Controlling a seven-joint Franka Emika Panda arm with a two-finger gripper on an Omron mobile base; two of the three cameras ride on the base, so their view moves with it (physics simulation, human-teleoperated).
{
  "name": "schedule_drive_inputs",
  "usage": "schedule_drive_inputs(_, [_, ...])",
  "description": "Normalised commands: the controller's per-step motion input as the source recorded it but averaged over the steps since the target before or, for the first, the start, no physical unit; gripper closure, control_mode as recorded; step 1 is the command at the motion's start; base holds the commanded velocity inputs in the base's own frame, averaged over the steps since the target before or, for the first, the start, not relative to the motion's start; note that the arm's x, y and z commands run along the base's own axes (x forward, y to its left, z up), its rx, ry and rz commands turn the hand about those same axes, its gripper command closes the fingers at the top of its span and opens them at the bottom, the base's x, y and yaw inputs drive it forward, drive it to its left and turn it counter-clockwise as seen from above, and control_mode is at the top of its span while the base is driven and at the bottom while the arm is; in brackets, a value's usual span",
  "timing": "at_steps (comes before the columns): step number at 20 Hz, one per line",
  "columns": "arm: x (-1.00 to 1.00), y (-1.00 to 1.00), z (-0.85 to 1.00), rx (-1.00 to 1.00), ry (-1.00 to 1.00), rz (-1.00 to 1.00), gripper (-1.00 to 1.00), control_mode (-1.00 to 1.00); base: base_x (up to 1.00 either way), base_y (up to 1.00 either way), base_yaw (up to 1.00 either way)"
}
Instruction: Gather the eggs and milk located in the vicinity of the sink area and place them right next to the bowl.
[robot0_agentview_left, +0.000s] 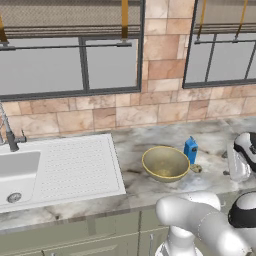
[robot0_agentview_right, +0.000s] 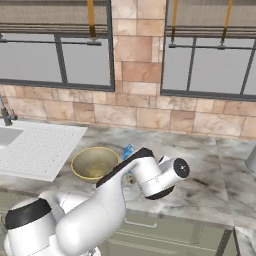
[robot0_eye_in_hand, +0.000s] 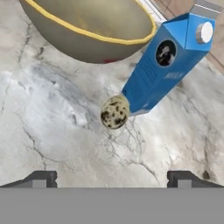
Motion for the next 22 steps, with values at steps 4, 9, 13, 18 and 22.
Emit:
schedule_drive_inputs(4, [0.0, 0.26, 0.0, 0.0, 0.01, 0.08, -1.0, -1.0, 0.0, 0.0, 0.0])
schedule_drive_inputs(9, [0.0, 0.05, 0.01, 0.0, 0.14, 0.02, -1.0, -1.0, 0.0, 0.0, 0.0])
schedule_drive_inputs(13, [0.05, 0.0, 0.0, 0.04, 0.18, 0.0, -1.0, -1.0, 0.0, 0.0, 0.0])
schedule_drive_inputs(18, [0.19, 0.0, 0.0, 0.11, 0.13, 0.0, -1.0, -1.0, 0.0, 0.0, 0.0])
schedule_drive_inputs(22, [0.22, 0.0, -0.01, 0.11, 0.07, 0.0, -1.0, -1.0, 0.0, 0.0, 0.0])
